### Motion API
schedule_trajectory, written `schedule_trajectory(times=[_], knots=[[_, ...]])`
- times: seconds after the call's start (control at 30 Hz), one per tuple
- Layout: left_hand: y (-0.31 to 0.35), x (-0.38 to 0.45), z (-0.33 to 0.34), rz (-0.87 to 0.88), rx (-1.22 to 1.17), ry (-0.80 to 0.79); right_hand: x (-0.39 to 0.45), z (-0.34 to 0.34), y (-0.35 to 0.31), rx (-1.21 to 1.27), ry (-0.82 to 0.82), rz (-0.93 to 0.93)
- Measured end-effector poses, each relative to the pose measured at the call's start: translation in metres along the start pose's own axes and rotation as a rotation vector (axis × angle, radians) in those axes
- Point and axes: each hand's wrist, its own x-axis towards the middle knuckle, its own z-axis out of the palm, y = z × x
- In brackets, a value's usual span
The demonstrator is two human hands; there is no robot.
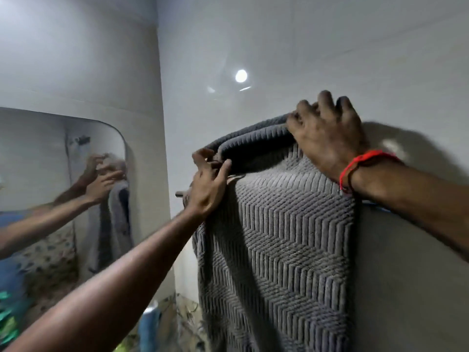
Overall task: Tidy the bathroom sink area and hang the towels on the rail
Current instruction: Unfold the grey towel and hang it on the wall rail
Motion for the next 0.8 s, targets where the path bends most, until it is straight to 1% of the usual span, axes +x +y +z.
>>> schedule_trajectory(times=[0.07,0.1,0.13,0.17,0.23,0.3,0.33,0.4,0.43,0.47,0.5,0.53,0.6,0.63,0.67,0.7,0.73,0.8], knots=[[-0.006,-0.016,-0.007,0.231,0.216,-0.137,-0.016,-0.002,-0.001,-0.138,-0.065,-0.176],[-0.008,-0.017,-0.012,0.304,0.321,-0.188,-0.022,-0.005,0.000,-0.181,-0.097,-0.240],[-0.008,-0.012,-0.018,0.324,0.416,-0.245,-0.027,-0.008,0.001,-0.224,-0.133,-0.287],[-0.003,-0.004,-0.025,0.285,0.498,-0.328,-0.031,-0.011,0.001,-0.211,-0.173,-0.316],[0.011,0.016,-0.028,0.101,0.592,-0.605,-0.034,-0.015,-0.001,-0.046,-0.289,-0.325],[0.028,0.038,-0.017,-0.131,0.578,-0.891,-0.038,-0.011,-0.014,0.172,-0.366,-0.255],[0.035,0.048,-0.009,-0.238,0.571,-0.987,-0.037,-0.001,-0.016,0.253,-0.440,-0.209],[0.041,0.065,0.005,-0.399,0.583,-1.080,-0.028,0.024,-0.008,0.360,-0.725,-0.054],[0.040,0.070,0.009,-0.454,0.595,-1.097,-0.020,0.036,0.001,0.437,-0.819,0.048],[0.037,0.072,0.014,-0.484,0.609,-1.100,-0.012,0.050,0.010,0.520,-0.907,0.105],[0.033,0.073,0.017,-0.485,0.613,-1.092,-0.009,0.059,0.016,0.558,-0.979,0.089],[0.030,0.072,0.018,-0.474,0.599,-1.083,-0.008,0.071,0.019,0.571,-0.993,0.051],[0.024,0.066,0.017,-0.448,0.495,-1.069,-0.013,0.081,0.010,0.476,-0.886,-0.059],[0.020,0.064,0.015,-0.401,0.427,-1.044,-0.018,0.072,-0.001,0.421,-0.819,-0.115],[0.016,0.062,0.011,-0.314,0.383,-1.005,-0.023,0.062,-0.007,0.379,-0.712,-0.121],[0.012,0.059,0.006,-0.209,0.369,-0.929,-0.025,0.050,-0.014,0.371,-0.604,-0.087],[0.009,0.056,0.000,-0.123,0.365,-0.810,-0.027,0.040,-0.019,0.385,-0.513,-0.054],[0.005,0.048,-0.015,-0.017,0.303,-0.552,-0.033,0.008,-0.032,0.412,-0.359,-0.089]])
